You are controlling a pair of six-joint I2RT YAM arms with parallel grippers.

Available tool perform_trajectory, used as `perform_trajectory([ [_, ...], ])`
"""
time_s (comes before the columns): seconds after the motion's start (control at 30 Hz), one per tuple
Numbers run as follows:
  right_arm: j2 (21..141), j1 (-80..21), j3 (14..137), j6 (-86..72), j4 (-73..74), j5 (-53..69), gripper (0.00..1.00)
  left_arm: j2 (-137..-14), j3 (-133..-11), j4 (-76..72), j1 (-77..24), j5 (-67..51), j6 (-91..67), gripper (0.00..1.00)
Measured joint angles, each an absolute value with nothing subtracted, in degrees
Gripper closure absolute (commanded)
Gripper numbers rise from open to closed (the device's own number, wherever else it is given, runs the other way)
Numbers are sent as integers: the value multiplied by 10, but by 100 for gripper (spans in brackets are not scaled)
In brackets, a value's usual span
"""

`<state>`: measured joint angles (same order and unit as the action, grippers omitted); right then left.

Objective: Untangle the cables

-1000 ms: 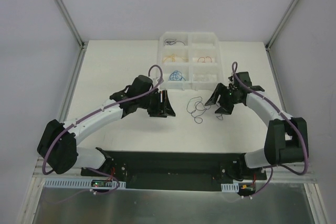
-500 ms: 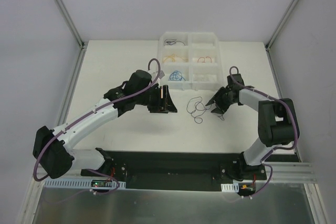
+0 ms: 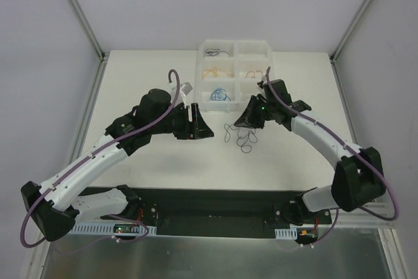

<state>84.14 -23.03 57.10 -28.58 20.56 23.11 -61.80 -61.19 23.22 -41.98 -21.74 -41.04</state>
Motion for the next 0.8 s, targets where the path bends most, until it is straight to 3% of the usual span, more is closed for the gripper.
perform_trajectory([
  [0.17, 738, -324, 648, -291, 195, 265, 99, -542, -565, 200, -420, -172, -425, 30],
  [0.33, 703, -342, 681, -319, 186, 289, 99, -489, -528, 148, -420, -157, -431, 30],
  [0.63, 705, -341, 685, -388, 151, 322, 99, -520, -551, 116, -420, -165, -394, 27],
  [0.73, 707, -341, 684, -402, 141, 331, 99, -554, -564, 110, -420, -184, -393, 36],
  [0.8, 707, -341, 679, -406, 131, 334, 99, -580, -565, 110, -420, -194, -394, 55],
])
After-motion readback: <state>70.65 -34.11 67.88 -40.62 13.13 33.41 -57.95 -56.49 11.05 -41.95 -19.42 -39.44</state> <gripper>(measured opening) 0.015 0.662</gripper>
